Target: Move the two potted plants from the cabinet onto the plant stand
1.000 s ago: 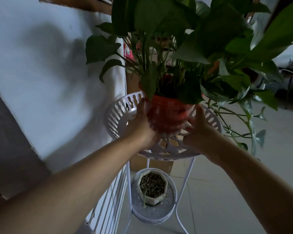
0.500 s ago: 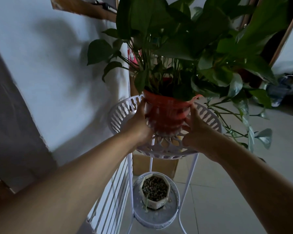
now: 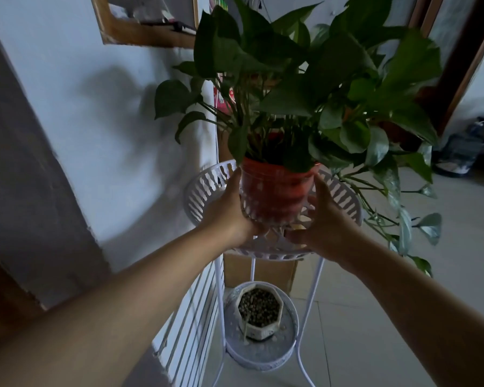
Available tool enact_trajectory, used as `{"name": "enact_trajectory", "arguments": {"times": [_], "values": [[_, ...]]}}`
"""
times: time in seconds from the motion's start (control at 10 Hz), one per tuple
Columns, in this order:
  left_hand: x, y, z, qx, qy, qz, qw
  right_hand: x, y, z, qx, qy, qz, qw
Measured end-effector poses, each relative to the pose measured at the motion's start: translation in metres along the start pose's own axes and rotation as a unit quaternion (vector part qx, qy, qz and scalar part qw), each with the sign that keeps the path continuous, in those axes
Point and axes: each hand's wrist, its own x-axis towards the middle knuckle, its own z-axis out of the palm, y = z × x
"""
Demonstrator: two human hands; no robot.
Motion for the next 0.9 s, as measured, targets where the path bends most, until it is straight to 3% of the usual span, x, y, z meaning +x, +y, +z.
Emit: {"name": "enact_trajectory", "arguments": {"times": [0.2,0.6,0.9], "values": [[-0.032,0.011,0.0,-0.099,-0.002,-0.009,0.995,-0.032,-0.007,-0.005,-0.047,0.009,-0.005,0.999],[-0.101,0.071,-0.029,-0.078,-0.011,-0.031,0.996,-0.093,-0.048,-0.05,-0.046,-0.028,0.028,0.998],[-0.142,0.14,-0.067,-0.016,-0.01,-0.009,1.0,-0.124,-0.109,-0.102,-0.064,0.004,0.037,0.997]]}}
